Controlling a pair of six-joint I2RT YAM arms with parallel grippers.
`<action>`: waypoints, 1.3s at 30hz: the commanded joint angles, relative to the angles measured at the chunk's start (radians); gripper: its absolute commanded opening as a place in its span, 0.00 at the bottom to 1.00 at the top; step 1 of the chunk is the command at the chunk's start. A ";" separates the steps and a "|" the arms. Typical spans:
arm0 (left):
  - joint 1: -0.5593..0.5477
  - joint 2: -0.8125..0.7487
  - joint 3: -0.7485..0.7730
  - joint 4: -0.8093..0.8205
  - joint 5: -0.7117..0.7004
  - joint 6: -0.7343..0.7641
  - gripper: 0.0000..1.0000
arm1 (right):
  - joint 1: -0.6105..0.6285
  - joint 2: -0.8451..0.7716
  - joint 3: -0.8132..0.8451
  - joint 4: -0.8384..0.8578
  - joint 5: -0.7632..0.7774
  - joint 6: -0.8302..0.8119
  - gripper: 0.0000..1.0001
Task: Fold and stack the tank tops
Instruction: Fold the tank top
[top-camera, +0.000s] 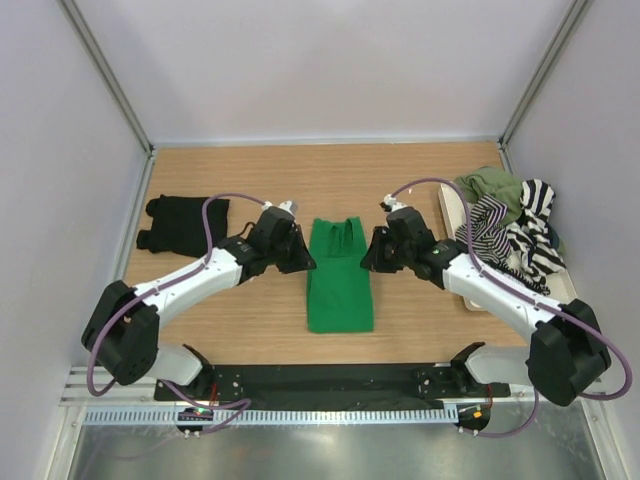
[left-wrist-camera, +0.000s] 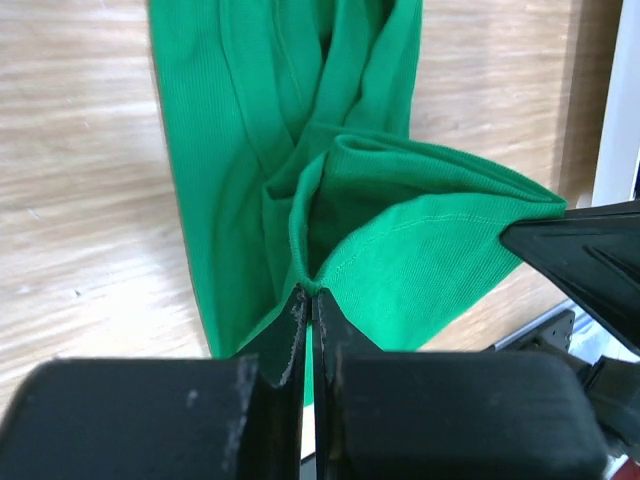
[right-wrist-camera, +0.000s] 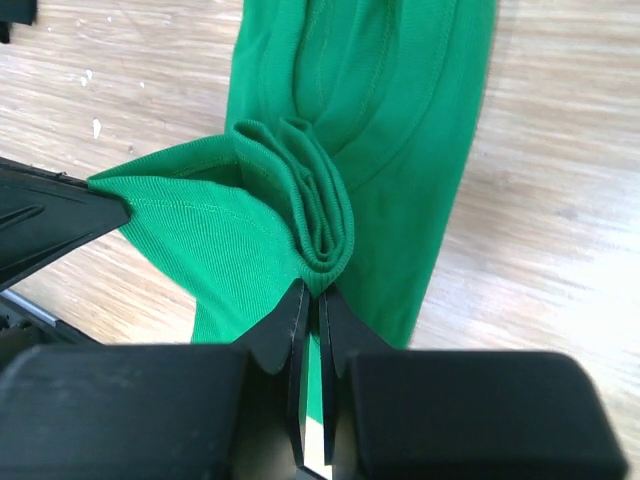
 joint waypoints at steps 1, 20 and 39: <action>-0.011 0.004 -0.030 0.000 0.045 -0.024 0.00 | -0.001 -0.037 -0.045 -0.030 0.009 0.022 0.07; -0.011 0.119 -0.046 0.049 -0.087 0.005 0.59 | -0.001 0.113 -0.110 0.128 0.127 -0.012 0.52; -0.011 0.160 0.028 0.063 -0.047 0.055 0.50 | -0.004 0.118 -0.020 0.061 0.176 -0.049 0.01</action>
